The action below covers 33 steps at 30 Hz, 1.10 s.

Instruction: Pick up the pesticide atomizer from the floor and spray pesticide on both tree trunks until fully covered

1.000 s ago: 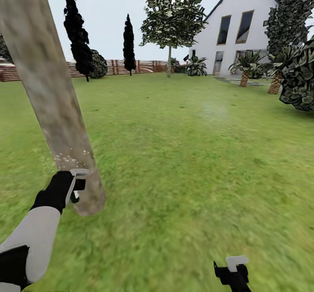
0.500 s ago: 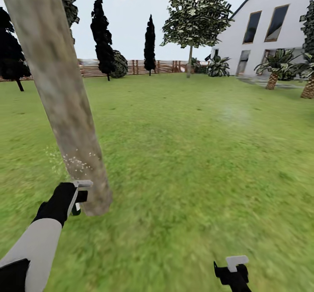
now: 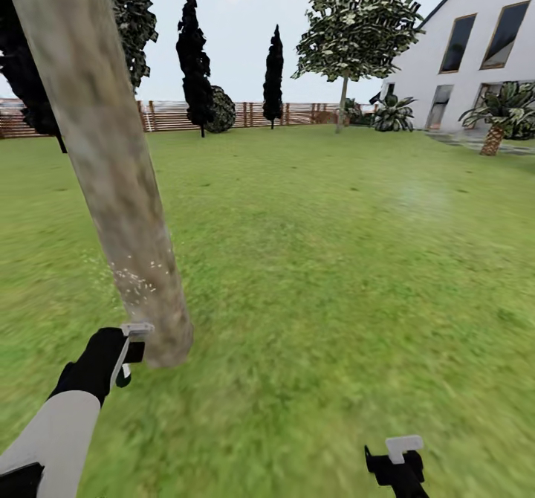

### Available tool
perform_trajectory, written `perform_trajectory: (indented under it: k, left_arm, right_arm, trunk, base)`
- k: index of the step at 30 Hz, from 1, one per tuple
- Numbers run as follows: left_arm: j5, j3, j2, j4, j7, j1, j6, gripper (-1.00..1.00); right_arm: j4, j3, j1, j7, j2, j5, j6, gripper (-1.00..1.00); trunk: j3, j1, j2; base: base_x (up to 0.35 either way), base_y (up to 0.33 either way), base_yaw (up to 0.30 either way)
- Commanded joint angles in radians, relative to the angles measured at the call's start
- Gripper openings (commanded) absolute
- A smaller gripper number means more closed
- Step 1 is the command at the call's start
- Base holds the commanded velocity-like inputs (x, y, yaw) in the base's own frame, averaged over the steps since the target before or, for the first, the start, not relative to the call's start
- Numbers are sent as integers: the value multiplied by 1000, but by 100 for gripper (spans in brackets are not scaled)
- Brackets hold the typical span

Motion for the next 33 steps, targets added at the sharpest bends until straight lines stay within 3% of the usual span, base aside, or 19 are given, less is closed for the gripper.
perform_trajectory:
  k: [1, 3, 6, 8, 16, 33]
  left_arm:
    - [-7, 2, 1, -4, -4, -1, 4, -100]
    - [-8, 3, 6, -2, -4, -1, 4, -100]
    - [-7, 42, 9, 4, -5, -1, -1, -100]
    - [-8, 49, 8, 6, -4, -1, -61, -100]
    - [-6, 51, 1, 6, -18, -1, -85, -100]
    - [-7, 53, 2, 5, -15, -1, -84, -100]
  right_arm:
    - [2, -5, -1, -7, 0, 10, -5, 100]
    - [2, -5, -1, -7, 0, 9, -5, 100]
    - [2, -5, -1, -7, 0, 9, -5, 100]
    - [2, -5, -1, -6, 0, 9, -5, 100]
    - [2, -5, -1, -6, 0, 11, -5, 100]
    - [3, -5, -1, -6, 0, 11, -5, 100]
  trunk:
    - [-1, 0, 0]
    - [-1, 0, 0]
    - [-1, 0, 0]
    - [-1, 0, 0]
    - [-1, 0, 0]
    - [-1, 0, 0]
  base:
    - [200, -167, 5]
    - [218, -180, 2]
    - [228, -186, 0]
    - [235, -188, 0]
    - [177, -224, 11]
    - [13, -276, 249]
